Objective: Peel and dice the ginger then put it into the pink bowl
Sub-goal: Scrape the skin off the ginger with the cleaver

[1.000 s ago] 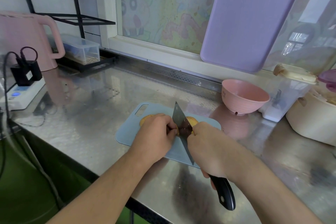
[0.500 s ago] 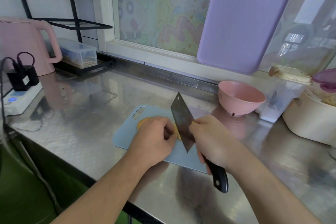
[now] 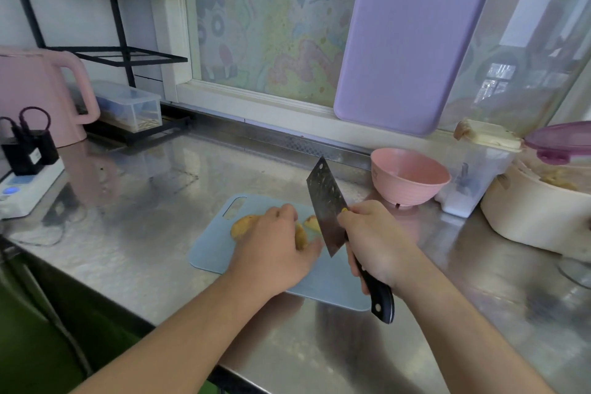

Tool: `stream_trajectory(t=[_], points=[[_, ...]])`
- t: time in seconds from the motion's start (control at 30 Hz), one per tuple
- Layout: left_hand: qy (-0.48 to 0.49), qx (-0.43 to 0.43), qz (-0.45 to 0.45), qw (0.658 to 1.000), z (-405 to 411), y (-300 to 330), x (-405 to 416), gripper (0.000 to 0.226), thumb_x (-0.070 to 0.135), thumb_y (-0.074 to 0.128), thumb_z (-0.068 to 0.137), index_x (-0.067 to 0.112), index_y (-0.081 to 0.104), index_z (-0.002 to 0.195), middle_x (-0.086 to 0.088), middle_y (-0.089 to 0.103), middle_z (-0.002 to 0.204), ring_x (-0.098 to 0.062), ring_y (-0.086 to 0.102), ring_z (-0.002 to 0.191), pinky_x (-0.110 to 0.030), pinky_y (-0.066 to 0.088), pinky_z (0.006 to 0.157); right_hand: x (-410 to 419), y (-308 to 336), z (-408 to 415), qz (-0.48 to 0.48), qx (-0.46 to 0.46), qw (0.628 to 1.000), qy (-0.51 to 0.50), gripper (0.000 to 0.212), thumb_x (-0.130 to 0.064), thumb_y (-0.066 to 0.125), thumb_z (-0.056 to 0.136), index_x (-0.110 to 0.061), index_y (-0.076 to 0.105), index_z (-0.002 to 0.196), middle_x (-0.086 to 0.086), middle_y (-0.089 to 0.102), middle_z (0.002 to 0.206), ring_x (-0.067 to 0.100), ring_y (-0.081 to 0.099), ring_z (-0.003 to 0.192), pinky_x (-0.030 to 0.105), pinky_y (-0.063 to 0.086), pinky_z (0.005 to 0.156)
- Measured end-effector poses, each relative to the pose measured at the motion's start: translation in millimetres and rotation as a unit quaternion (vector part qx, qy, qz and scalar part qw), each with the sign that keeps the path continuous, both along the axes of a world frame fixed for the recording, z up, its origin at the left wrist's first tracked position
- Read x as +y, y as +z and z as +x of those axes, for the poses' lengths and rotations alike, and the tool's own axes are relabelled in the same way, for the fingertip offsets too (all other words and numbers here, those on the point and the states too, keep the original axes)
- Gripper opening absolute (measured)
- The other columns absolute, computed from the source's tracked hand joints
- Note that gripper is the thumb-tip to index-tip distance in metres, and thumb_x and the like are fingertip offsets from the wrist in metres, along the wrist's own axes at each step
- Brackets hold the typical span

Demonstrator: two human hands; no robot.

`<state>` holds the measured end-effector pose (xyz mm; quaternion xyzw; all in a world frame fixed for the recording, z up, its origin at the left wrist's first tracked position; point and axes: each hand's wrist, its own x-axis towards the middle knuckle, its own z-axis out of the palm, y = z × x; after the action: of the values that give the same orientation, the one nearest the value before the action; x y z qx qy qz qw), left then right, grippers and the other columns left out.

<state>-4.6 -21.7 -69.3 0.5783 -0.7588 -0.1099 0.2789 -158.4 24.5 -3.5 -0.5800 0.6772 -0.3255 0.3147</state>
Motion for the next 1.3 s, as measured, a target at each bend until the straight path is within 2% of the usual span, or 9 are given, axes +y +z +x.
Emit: stream_trajectory(t=[0.07,0.13,0.23,0.33,0.47,0.7,0.93,1.13,1.3], points=[[-0.003,-0.052,0.004,0.999,-9,5,1,0.035,0.050,0.060,0.093,0.024,0.051,0.114,0.005,0.054,0.110,-0.021,0.059,0.101,-0.038,0.054,0.077,1,-1,-1,0.000,-0.003,1.000,0.002,0.021,-0.015,0.038,0.088,0.000,0.048,0.078,0.020,0.050,0.047,0.028,0.045,0.029,0.028,0.038,0.040],[-0.005,-0.061,0.000,0.998,-12,7,3,0.025,0.036,0.057,0.095,0.023,0.051,0.115,0.003,0.053,0.111,-0.022,0.058,0.101,-0.039,0.054,0.076,2,-1,-1,0.004,-0.007,1.000,0.008,0.021,-0.015,0.039,0.089,-0.002,0.049,0.077,0.020,0.050,0.047,0.027,0.044,0.029,0.027,0.038,0.039],[-0.016,-0.046,-0.009,0.999,-5,5,5,0.021,0.028,0.055,0.093,0.028,0.053,0.114,0.008,0.054,0.110,-0.018,0.055,0.103,-0.039,0.055,0.078,2,0,-3,0.013,0.006,1.000,0.017,0.022,-0.016,0.040,0.090,0.003,0.048,0.080,0.021,0.051,0.049,0.027,0.043,0.029,0.026,0.038,0.038],[-0.029,-0.027,-0.017,0.999,8,-1,5,0.023,0.024,0.056,0.090,0.038,0.056,0.109,0.017,0.056,0.108,-0.011,0.051,0.107,-0.034,0.052,0.082,2,0,-5,0.015,0.031,0.999,0.024,0.020,-0.017,0.040,0.089,-0.008,0.047,0.073,0.019,0.051,0.049,0.027,0.041,0.027,0.024,0.037,0.037],[-0.050,0.016,-0.051,0.997,19,-12,8,0.023,0.020,0.057,0.089,0.038,0.060,0.102,0.022,0.058,0.100,-0.004,0.047,0.103,-0.027,0.048,0.083,4,1,-5,0.018,0.071,0.997,0.037,0.023,-0.019,0.043,0.088,-0.012,0.045,0.066,0.016,0.051,0.047,0.025,0.039,0.027,0.027,0.040,0.038],[-0.075,0.048,-0.062,0.994,22,-20,2,0.024,0.020,0.060,0.093,0.039,0.065,0.106,0.024,0.060,0.100,-0.002,0.048,0.101,-0.023,0.044,0.088,4,-1,-3,0.019,0.136,0.990,0.044,0.027,-0.021,0.043,0.089,-0.013,0.041,0.063,0.001,0.047,0.040,0.021,0.040,0.026,0.027,0.042,0.038],[-0.061,0.043,-0.068,0.995,21,-24,-1,0.018,0.026,0.060,0.096,0.039,0.067,0.107,0.023,0.062,0.101,-0.003,0.051,0.102,-0.026,0.048,0.089,4,2,-5,0.040,0.131,0.988,0.070,0.027,-0.020,0.043,0.091,-0.011,0.046,0.065,0.010,0.052,0.041,0.023,0.041,0.027,0.028,0.041,0.042],[-0.059,0.059,-0.077,0.994,21,-23,1,0.018,0.028,0.063,0.096,0.039,0.066,0.110,0.025,0.062,0.103,-0.001,0.052,0.101,-0.023,0.048,0.088,4,3,-4,0.042,0.118,0.990,0.060,0.024,-0.020,0.042,0.089,-0.010,0.049,0.068,0.014,0.052,0.042,0.026,0.044,0.030,0.032,0.043,0.042],[-0.062,0.072,-0.078,0.992,23,-22,0,0.010,0.027,0.068,0.094,0.036,0.063,0.093,0.024,0.059,0.089,0.000,0.054,0.093,-0.020,0.047,0.079,6,5,-3,0.039,0.119,0.990,0.057,0.025,-0.020,0.043,0.089,-0.010,0.047,0.067,0.015,0.053,0.045,0.028,0.042,0.028,0.030,0.042,0.040]])
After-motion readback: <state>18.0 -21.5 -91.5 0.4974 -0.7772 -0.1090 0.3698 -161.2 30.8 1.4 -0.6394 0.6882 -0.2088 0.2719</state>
